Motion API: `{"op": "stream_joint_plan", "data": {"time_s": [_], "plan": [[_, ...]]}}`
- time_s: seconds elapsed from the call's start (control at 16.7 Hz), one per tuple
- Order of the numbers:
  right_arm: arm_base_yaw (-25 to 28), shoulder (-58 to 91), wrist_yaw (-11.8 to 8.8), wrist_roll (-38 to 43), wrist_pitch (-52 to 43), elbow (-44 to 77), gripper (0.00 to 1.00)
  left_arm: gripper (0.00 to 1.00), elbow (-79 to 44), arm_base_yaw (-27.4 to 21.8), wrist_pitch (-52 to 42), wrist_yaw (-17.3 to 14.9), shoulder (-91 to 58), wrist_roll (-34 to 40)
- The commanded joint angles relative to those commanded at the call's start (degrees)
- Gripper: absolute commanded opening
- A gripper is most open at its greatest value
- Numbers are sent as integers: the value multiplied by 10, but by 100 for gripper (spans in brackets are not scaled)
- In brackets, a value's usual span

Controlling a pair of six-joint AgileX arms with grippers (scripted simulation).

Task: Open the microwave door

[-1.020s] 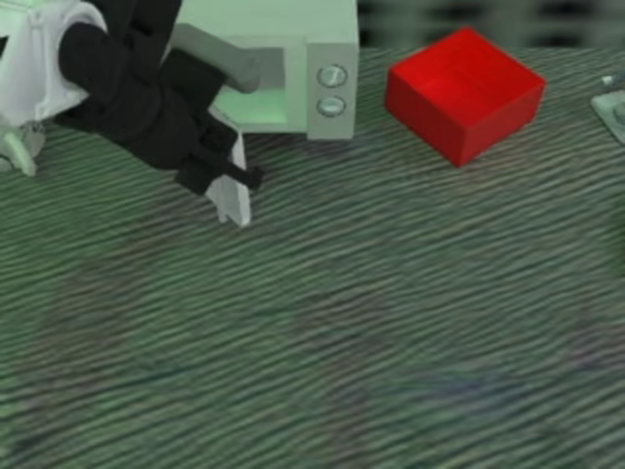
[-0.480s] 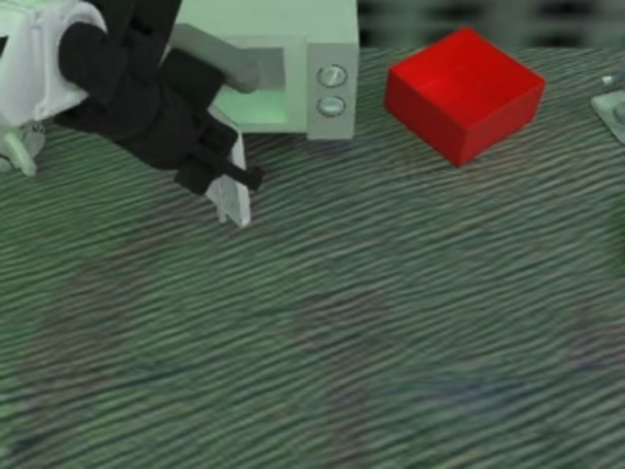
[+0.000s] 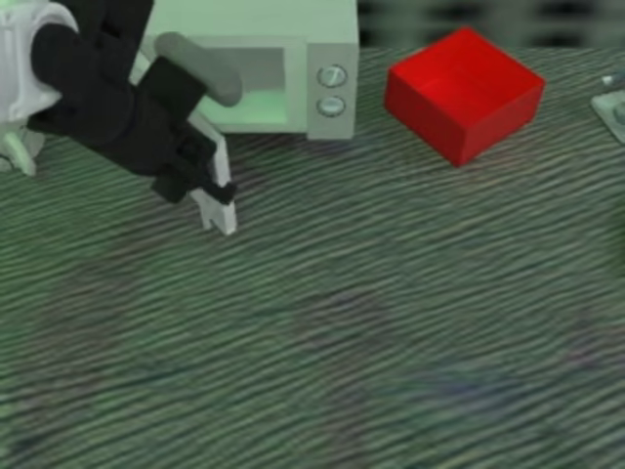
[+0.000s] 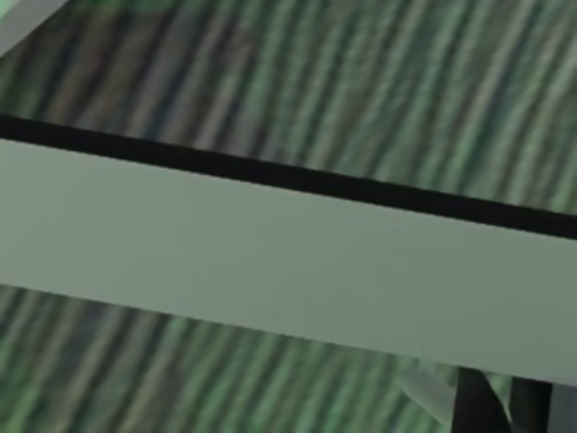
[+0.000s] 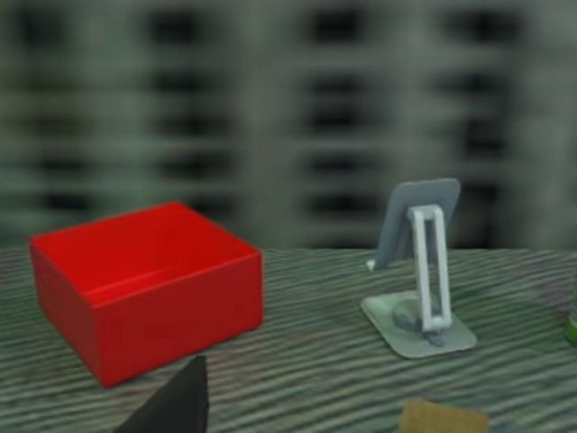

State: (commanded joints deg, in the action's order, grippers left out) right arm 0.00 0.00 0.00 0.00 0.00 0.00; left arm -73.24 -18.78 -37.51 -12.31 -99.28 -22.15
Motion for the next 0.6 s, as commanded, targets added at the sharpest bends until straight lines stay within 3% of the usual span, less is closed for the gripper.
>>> {"op": "stream_joint_plan", "data": {"time_s": [0.18, 0.6], "plan": [[0, 0, 0, 0, 0, 0, 100, 0, 3, 11, -1, -14, 12, -27], [0, 0, 0, 0, 0, 0, 100, 0, 4, 12, 0, -15, 13, -28]]}}
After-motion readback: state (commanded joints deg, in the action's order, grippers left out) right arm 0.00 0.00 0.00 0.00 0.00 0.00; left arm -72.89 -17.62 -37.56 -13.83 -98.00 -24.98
